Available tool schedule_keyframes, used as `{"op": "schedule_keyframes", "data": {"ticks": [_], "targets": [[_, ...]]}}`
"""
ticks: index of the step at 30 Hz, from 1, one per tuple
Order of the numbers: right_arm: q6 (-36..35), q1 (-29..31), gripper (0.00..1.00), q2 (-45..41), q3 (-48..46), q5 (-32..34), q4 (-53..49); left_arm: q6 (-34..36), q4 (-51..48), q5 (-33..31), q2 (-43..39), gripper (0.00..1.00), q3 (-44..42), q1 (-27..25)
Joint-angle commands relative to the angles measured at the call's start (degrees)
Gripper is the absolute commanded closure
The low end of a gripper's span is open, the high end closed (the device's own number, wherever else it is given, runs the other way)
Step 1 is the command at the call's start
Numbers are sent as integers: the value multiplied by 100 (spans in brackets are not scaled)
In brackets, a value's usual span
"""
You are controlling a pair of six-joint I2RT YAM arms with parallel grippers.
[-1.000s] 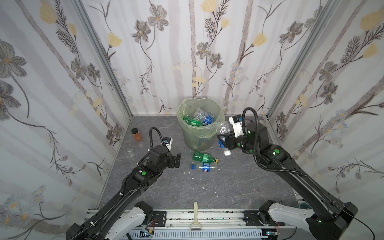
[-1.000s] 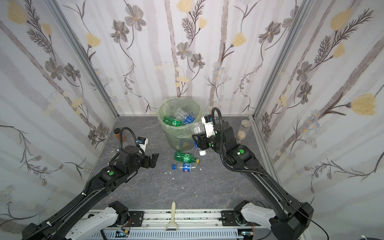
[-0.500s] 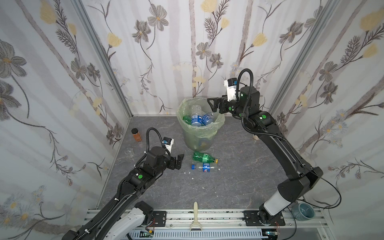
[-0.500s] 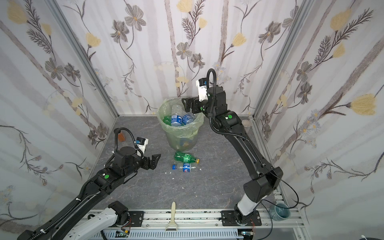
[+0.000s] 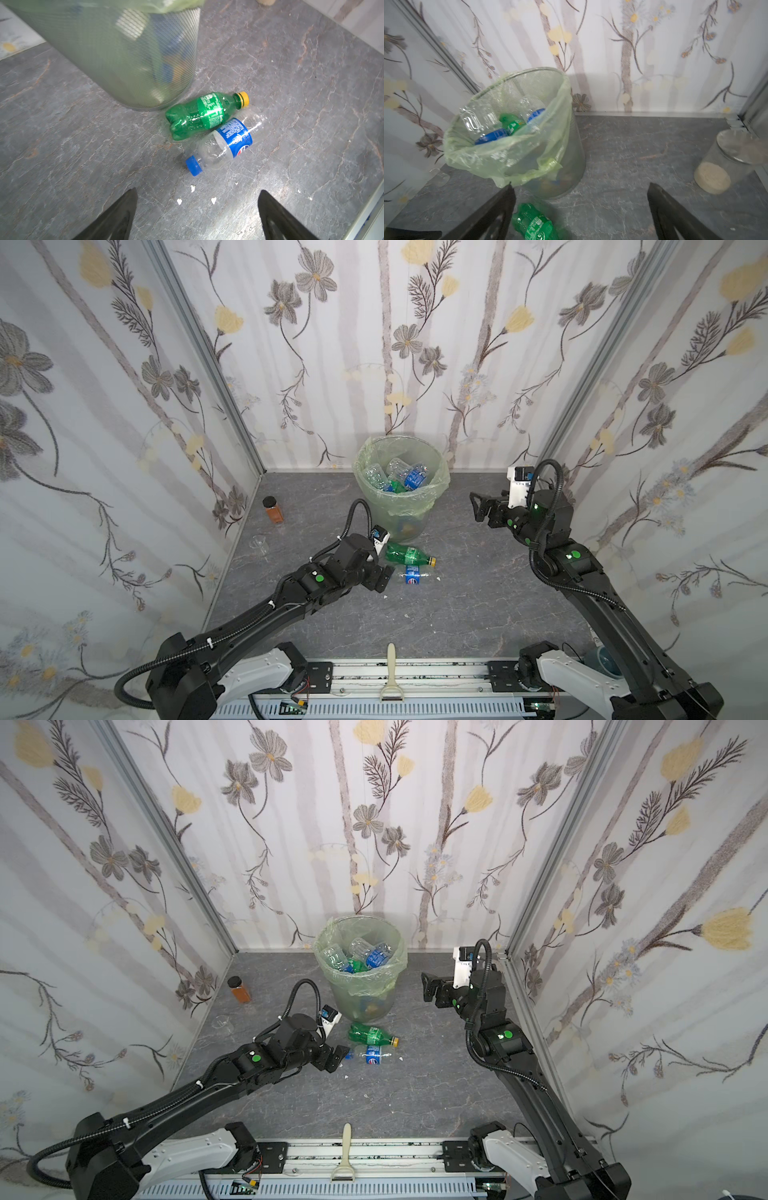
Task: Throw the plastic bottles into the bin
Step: 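Lift the bottle over the bin and open the right gripper, then reach the left gripper to the blue-capped Pepsi bottle and grasp it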
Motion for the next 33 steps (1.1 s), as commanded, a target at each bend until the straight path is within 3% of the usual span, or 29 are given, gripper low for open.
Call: {"op": "schedule_keyframes", "data": {"ticks": [1, 8, 15, 22, 33], "targets": [[322, -250, 0, -218, -550, -261, 452, 389, 236, -255, 322, 10, 115, -255], [424, -441, 0, -379, -1309, -537, 627, 1063, 804, 149, 1014, 11, 155, -492], [467, -493, 0, -371, -1466, -648, 746, 1658, 1113, 607, 1851, 10, 462, -497], [459, -571, 0, -436, -1626, -701, 745, 1718, 1131, 1019, 2640, 10, 874, -494], [516, -678, 0, -496, -1664, -1031, 789, 1772, 1141, 1160, 3285, 13, 1016, -476]]}}
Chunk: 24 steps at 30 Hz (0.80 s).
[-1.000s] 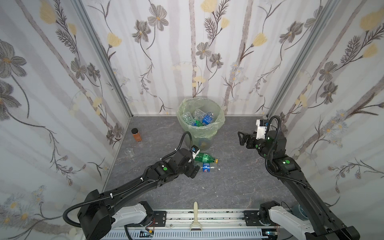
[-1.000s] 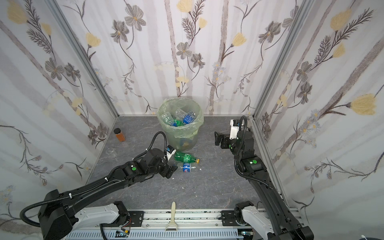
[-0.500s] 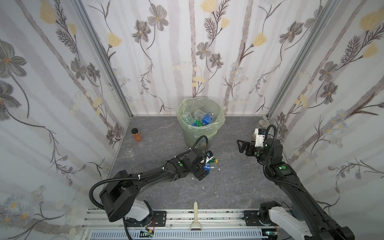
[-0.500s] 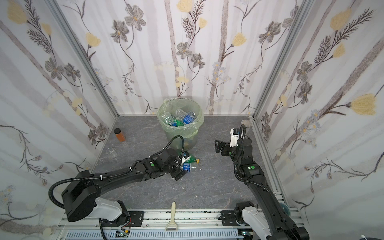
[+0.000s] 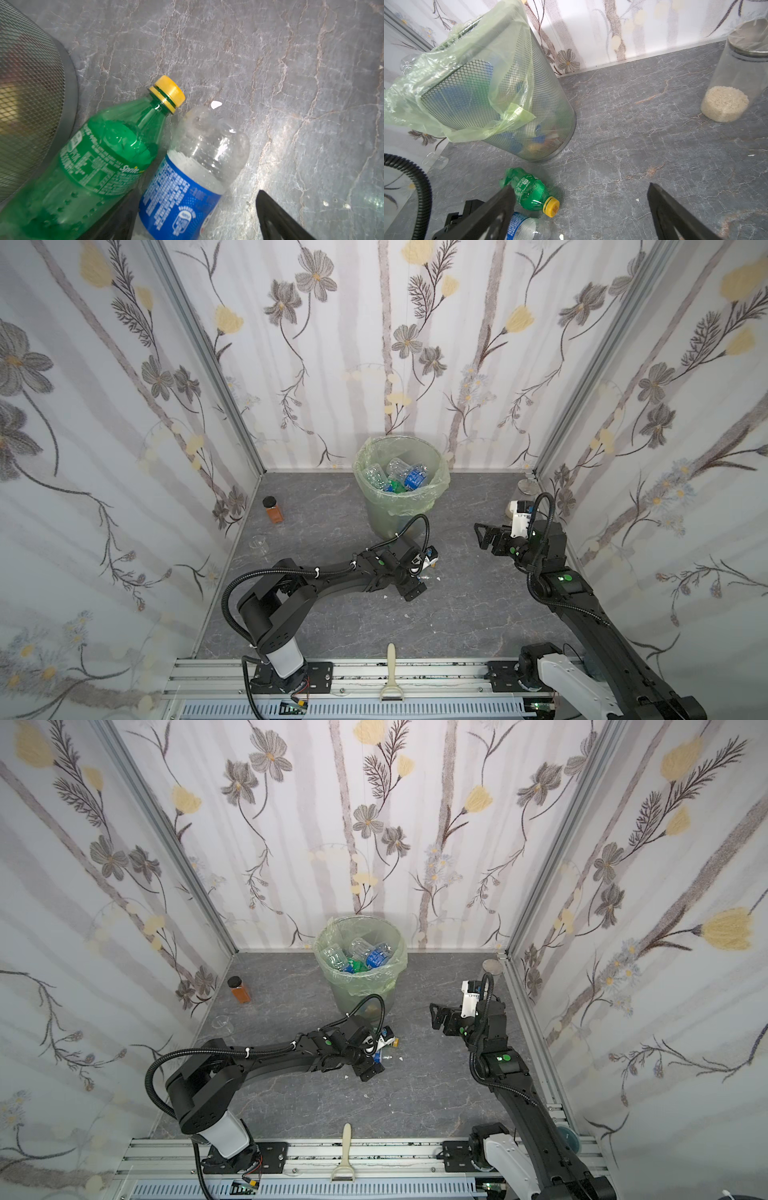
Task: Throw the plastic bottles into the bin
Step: 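Reach the left gripper to the blue-capped Pepsi bottle and grasp it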
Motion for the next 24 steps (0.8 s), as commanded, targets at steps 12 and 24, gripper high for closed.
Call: {"op": "schedule_keyframes", "data": {"ticks": [12, 24], "targets": [[121, -29, 0, 21, -31, -155, 348, -87, 104, 149, 220, 27, -271, 5], [147, -44, 0, 94, -78, -107, 401, -636, 183, -220, -411, 51, -592, -61]]}}
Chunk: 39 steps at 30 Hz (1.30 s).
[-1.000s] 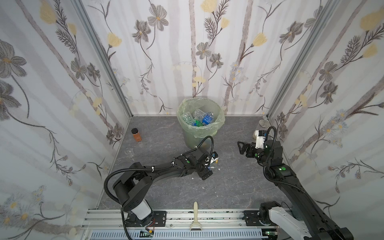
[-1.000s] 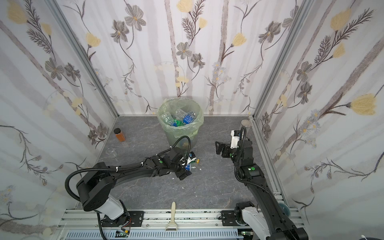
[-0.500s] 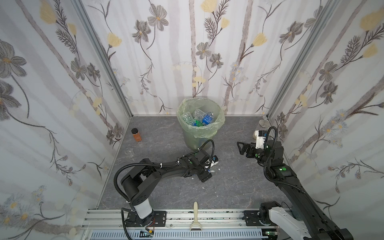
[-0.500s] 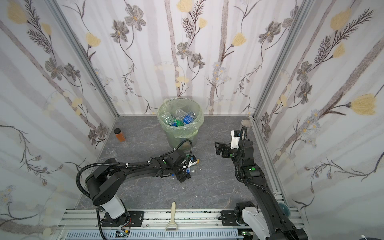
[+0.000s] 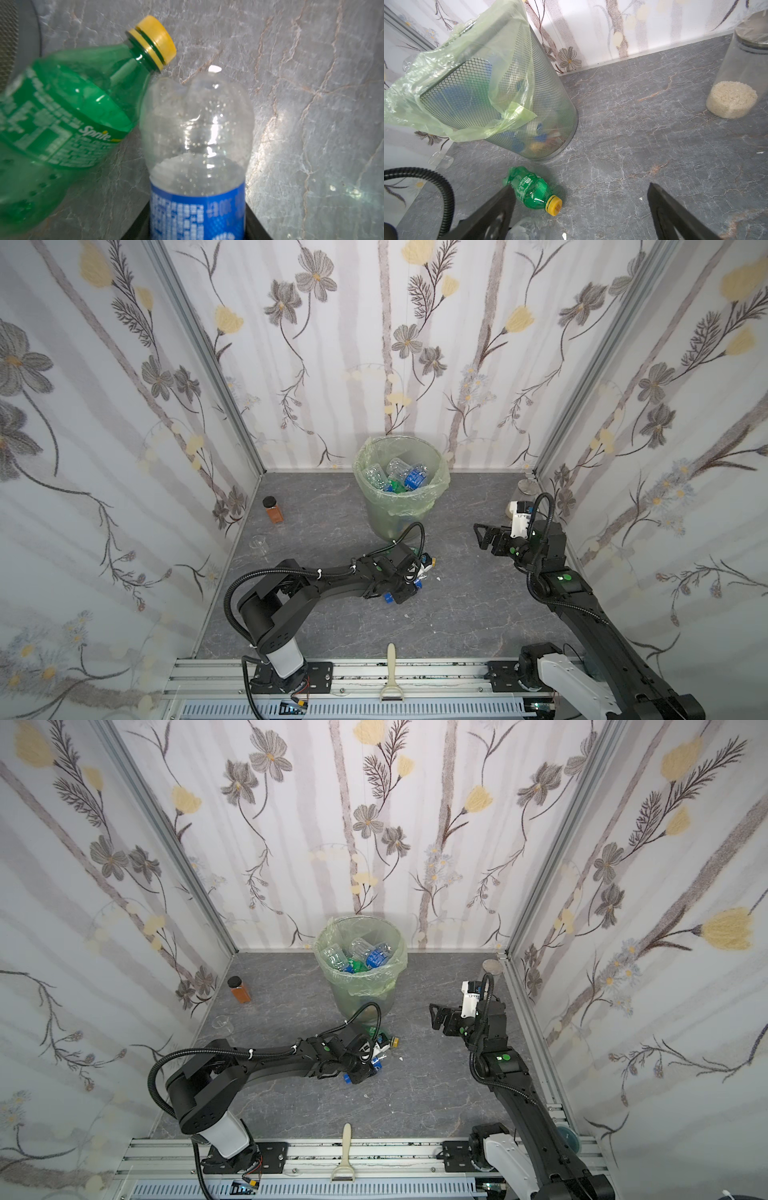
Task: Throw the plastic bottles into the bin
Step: 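Reach the left gripper to the blue-capped Pepsi bottle and grasp it, then lift the Pepsi bottle over the bin and open the left gripper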
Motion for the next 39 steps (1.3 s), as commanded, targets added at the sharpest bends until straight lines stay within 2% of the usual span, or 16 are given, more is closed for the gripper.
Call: {"op": "schedule_keyframes", "data": {"ticks": [1, 5, 8, 15, 19, 22, 25, 28, 32, 33, 35, 36, 39], "targets": [[54, -2, 0, 42, -27, -19, 370, -333, 147, -226, -370, 51, -154, -27], [50, -3, 0, 142, -89, -28, 437, -673, 216, -545, -1121, 50, -567, -29], [58, -12, 0, 275, -128, -112, 436, -1050, 227, -1137, -1723, 51, -947, 7], [99, -29, 0, 619, -150, -364, 383, -2271, 333, -1892, -3729, 51, -1710, 191], [100, -29, 0, 718, -159, -474, 388, -2550, 273, -2129, -4639, 49, -1710, 252], [-11, -29, 0, 732, -202, -455, 256, -2563, 83, -2146, -4867, 48, -1327, 329], [65, -28, 0, 694, -293, -526, 275, -2470, -170, -2123, -4593, 49, -555, 425], [117, -20, 0, 683, -345, -647, 322, -2433, -286, -1661, -3730, 50, 789, 696], [69, -12, 0, 663, -356, -698, 278, -2696, -326, -654, -1989, 49, 3064, 1670], [49, -7, 0, 637, -360, -703, 249, -2802, -318, -514, -1615, 42, 3528, 1857], [35, 10, 0, 552, -392, -732, 245, -2904, -367, -442, -804, 12, 4449, 2110], [47, 21, 0, 523, -397, -766, 254, -2871, -386, -398, -554, 1, 4745, 2149], [46, 80, 0, 454, -414, -906, 267, -2780, -409, -417, -178, 0, 5054, 2173]]}}
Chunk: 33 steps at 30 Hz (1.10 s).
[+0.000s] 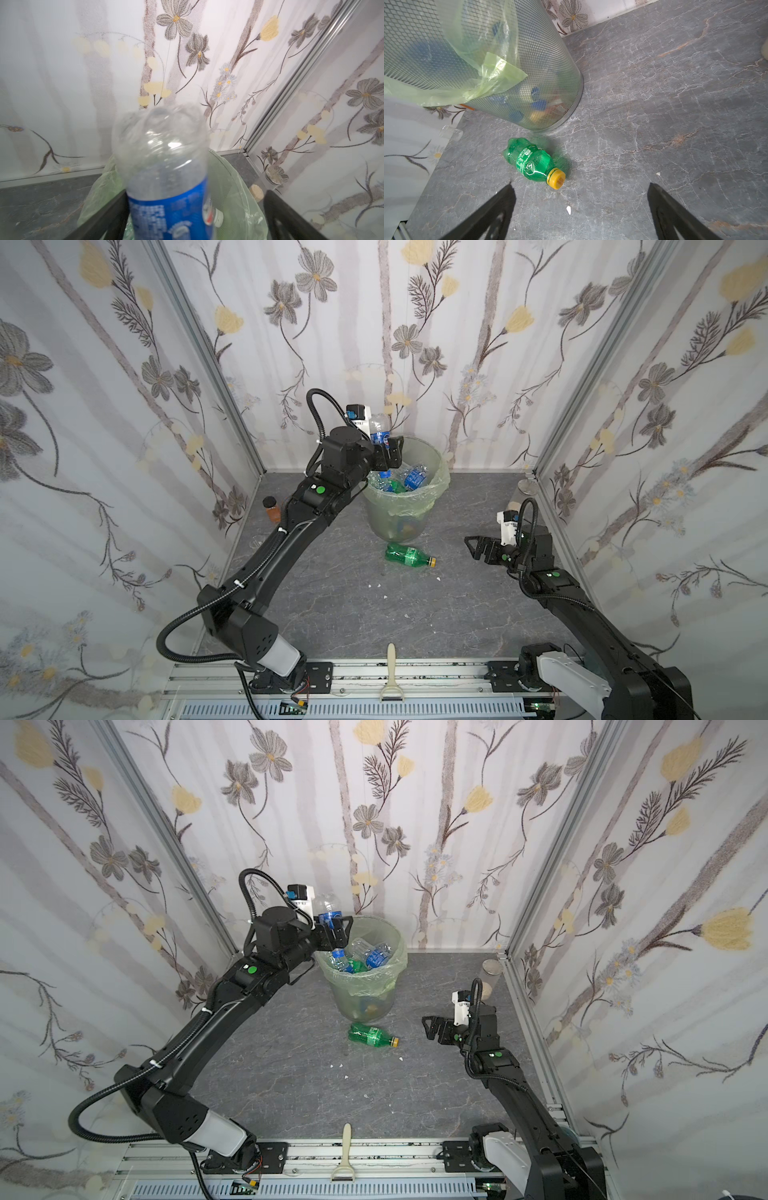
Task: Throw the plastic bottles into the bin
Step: 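Lift the Pepsi bottle over the bin and open the left gripper, then withdraw the left gripper while the right grasps the last Sprite bottle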
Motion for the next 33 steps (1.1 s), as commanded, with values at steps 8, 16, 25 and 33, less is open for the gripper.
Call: {"op": "schedule_keyframes", "data": {"ticks": [8, 16, 25, 33], "targets": [[-403, 708, 1, 453, 370, -174, 291, 168, -91, -313, -856, 0, -1221, 35], [-564, 1344, 7, 1490, 585, -55, 895, 113, -94, -695, -2871, 0, -3229, 387], [-418, 1526, 14, 2773, 792, -247, 1577, 18, -297, -523, -4612, 0, -4977, 975], [-243, 1955, 15, 3641, 1236, -196, 1856, -26, -354, -590, -4817, 0, -5412, 1040]]}}
